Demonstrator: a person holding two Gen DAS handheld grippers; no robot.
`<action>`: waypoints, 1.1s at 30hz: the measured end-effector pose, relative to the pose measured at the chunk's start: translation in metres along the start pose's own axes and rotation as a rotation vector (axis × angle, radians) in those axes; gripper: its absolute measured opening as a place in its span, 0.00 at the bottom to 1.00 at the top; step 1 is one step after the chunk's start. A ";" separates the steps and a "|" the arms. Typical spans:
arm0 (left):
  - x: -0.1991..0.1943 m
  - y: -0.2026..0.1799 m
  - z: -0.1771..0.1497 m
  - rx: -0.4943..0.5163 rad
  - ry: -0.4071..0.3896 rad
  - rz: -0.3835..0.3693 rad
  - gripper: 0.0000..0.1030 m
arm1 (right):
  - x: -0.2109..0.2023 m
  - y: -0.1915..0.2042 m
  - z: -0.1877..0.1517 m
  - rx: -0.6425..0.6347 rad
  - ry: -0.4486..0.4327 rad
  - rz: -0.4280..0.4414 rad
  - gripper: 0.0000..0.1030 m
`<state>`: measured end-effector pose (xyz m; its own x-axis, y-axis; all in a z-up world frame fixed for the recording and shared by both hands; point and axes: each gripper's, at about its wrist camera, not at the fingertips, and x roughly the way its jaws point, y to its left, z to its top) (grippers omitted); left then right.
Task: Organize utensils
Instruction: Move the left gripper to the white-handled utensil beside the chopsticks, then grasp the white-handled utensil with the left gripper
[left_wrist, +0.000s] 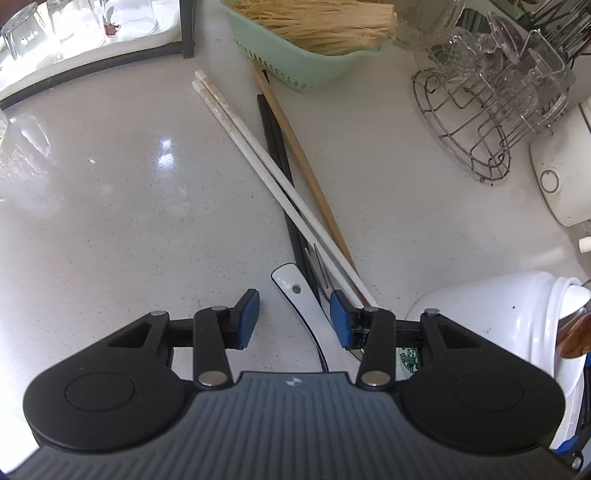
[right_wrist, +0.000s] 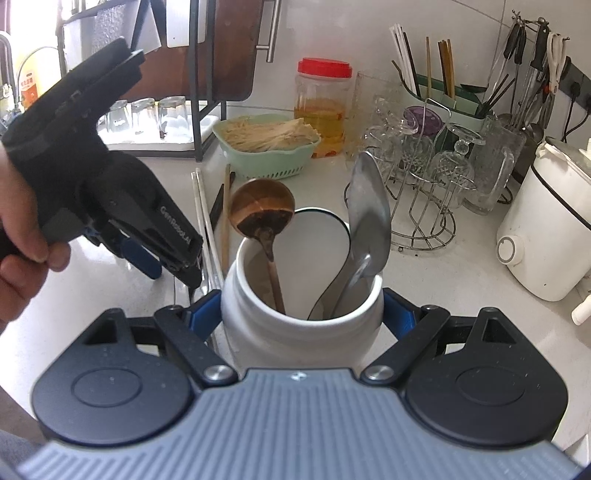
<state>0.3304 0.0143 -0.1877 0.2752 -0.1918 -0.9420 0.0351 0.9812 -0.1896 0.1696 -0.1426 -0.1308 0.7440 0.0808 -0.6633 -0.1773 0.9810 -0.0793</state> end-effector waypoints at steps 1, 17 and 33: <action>0.000 -0.001 0.001 -0.001 0.002 0.004 0.46 | 0.000 0.000 0.000 0.003 -0.003 -0.004 0.89; 0.003 -0.006 0.014 0.014 0.002 0.062 0.28 | 0.009 0.003 0.007 -0.026 -0.009 0.002 0.89; -0.010 0.008 0.015 0.032 -0.017 0.037 0.08 | 0.018 0.007 0.014 -0.043 -0.021 0.014 0.90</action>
<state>0.3421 0.0247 -0.1760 0.2930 -0.1553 -0.9434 0.0551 0.9878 -0.1455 0.1909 -0.1321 -0.1327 0.7543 0.0987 -0.6491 -0.2151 0.9712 -0.1023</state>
